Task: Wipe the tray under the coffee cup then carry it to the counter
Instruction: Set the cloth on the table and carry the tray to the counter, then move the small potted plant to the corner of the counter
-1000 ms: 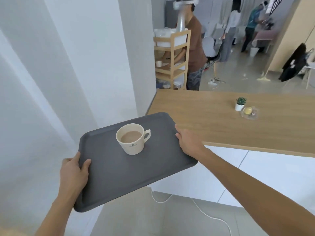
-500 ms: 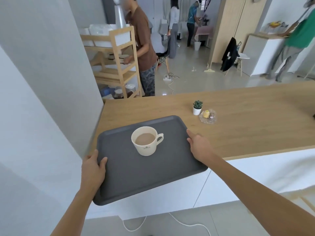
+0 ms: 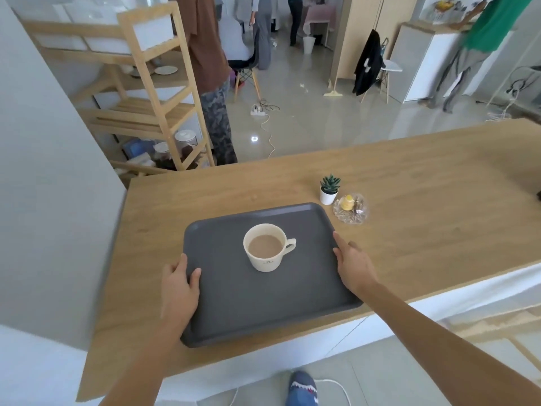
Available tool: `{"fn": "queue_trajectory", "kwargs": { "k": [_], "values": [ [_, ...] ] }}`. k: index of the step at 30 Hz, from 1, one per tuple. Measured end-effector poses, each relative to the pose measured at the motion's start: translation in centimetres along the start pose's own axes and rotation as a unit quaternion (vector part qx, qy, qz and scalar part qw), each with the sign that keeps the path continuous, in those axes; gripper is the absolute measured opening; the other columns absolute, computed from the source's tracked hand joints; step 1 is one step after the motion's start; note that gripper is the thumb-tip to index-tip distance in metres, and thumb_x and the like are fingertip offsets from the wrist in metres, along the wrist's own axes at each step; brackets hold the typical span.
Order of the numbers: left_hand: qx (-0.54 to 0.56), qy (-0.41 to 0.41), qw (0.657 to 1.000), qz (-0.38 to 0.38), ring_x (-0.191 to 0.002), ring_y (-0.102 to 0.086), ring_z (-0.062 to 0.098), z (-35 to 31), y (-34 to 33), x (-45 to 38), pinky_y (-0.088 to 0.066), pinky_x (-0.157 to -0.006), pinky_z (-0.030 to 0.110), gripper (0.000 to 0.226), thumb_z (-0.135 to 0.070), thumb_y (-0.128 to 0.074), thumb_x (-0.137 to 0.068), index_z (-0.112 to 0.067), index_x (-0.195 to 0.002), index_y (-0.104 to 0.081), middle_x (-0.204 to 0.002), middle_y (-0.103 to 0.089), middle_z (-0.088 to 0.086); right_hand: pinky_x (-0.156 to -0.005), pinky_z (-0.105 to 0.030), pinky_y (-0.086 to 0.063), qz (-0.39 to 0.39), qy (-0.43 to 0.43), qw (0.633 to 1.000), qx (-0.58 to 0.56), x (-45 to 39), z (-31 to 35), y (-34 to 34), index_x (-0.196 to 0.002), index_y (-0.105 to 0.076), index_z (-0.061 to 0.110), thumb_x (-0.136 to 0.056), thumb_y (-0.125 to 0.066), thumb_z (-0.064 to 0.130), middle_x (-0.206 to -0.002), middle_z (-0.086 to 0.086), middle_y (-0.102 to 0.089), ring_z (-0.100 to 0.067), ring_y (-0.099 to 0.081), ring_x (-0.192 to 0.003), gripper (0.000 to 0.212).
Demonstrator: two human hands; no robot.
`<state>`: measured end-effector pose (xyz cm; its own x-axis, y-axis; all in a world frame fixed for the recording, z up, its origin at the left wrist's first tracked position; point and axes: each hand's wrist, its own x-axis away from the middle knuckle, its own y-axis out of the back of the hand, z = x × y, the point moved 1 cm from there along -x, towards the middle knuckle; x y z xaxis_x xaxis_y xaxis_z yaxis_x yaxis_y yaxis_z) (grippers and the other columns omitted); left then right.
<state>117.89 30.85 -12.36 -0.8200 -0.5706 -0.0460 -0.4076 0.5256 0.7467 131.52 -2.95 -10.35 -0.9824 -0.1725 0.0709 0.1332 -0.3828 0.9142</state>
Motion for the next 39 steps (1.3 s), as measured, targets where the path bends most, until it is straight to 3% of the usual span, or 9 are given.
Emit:
{"fn": "queue_trajectory", "kwargs": {
  "k": [6, 16, 24, 30, 33, 36, 39],
  "values": [
    [0.009, 0.045, 0.999, 0.0, -0.104, -0.052, 0.034, -0.7, -3.6, -2.3, -0.039, -0.095, 0.039, 0.054, -0.024, -0.051, -0.095, -0.008, -0.144, -0.035, -0.114, -0.046, 0.018, -0.072, -0.041, -0.046, 0.021, -0.002, 1.0, 0.015, -4.4, -1.8, -1.7, -0.147, -0.027, 0.025, -0.101, -0.03, 0.028, -0.109, -0.016, -0.053, -0.04, -0.059, -0.094, 0.047],
    [-0.003, 0.067, 0.998, -0.011, -0.1, -0.052, 0.03, -0.8, -6.8, -3.1, -0.038, -0.093, 0.033, 0.054, -0.018, -0.055, -0.093, -0.005, -0.142, -0.038, -0.111, -0.049, 0.019, -0.064, -0.039, -0.044, 0.043, 0.002, 0.997, 0.057, -7.2, -3.4, -3.1, -0.148, -0.022, 0.029, -0.101, -0.028, 0.033, -0.113, -0.009, -0.054, -0.038, -0.063, -0.081, 0.048],
    [-0.024, 0.065, 0.998, 0.007, -0.104, -0.052, 0.025, -0.7, -6.5, -3.9, -0.042, -0.093, 0.035, 0.054, -0.024, -0.051, -0.095, -0.01, -0.145, -0.035, -0.117, -0.047, 0.014, -0.05, -0.035, -0.04, 0.015, 0.029, 0.992, 0.121, -7.3, -3.5, -3.8, -0.148, -0.028, 0.023, -0.099, -0.034, 0.033, -0.101, -0.009, -0.059, -0.035, -0.063, -0.064, 0.05],
    [-0.062, 0.079, 0.995, 0.029, -0.09, -0.054, 0.023, -0.9, -6.2, -4.1, -0.049, -0.08, 0.039, 0.055, -0.029, -0.049, -0.094, -0.014, -0.145, -0.034, -0.12, -0.046, 0.013, -0.049, -0.034, -0.036, 0.006, 0.048, 0.991, 0.125, -7.4, -3.7, -3.8, -0.148, -0.026, 0.023, -0.099, -0.035, 0.033, -0.102, -0.008, -0.058, -0.034, -0.063, -0.066, 0.051],
    [-0.084, 0.099, 0.991, 0.036, -0.107, -0.051, 0.035, -1.3, -5.7, -5.0, -0.049, -0.087, 0.047, 0.05, -0.03, -0.055, -0.09, -0.011, -0.134, -0.042, -0.125, -0.043, 0.021, -0.054, -0.035, -0.04, 0.025, 0.046, 0.99, 0.128, -7.7, -3.8, -3.4, -0.149, -0.023, 0.026, -0.099, -0.033, 0.036, -0.107, -0.007, -0.056, -0.032, -0.065, -0.074, 0.052],
    [-0.065, 0.076, 0.995, 0.008, -0.119, -0.043, 0.037, -3.9, -4.7, -7.4, -0.043, -0.092, 0.047, 0.044, -0.029, -0.057, -0.089, -0.006, -0.126, -0.046, -0.131, -0.042, 0.024, -0.059, -0.037, -0.047, 0.016, 0.048, 0.995, 0.088, -8.3, -3.9, -2.2, -0.138, -0.04, 0.023, -0.098, -0.037, 0.035, -0.102, -0.007, -0.055, -0.031, -0.063, -0.08, 0.043],
    [0.006, 0.021, 1.0, 0.01, -0.124, -0.044, 0.029, -9.3, -4.6, -11.4, -0.037, -0.101, 0.039, 0.049, -0.027, -0.056, -0.091, -0.01, -0.135, -0.043, -0.138, -0.042, 0.014, -0.059, -0.04, -0.052, -0.078, 0.087, 0.993, 0.003, -10.1, -3.7, 0.4, -0.122, -0.057, 0.013, -0.093, -0.052, 0.02, -0.095, -0.01, -0.06, -0.033, -0.061, -0.082, 0.031]
  ]
}}
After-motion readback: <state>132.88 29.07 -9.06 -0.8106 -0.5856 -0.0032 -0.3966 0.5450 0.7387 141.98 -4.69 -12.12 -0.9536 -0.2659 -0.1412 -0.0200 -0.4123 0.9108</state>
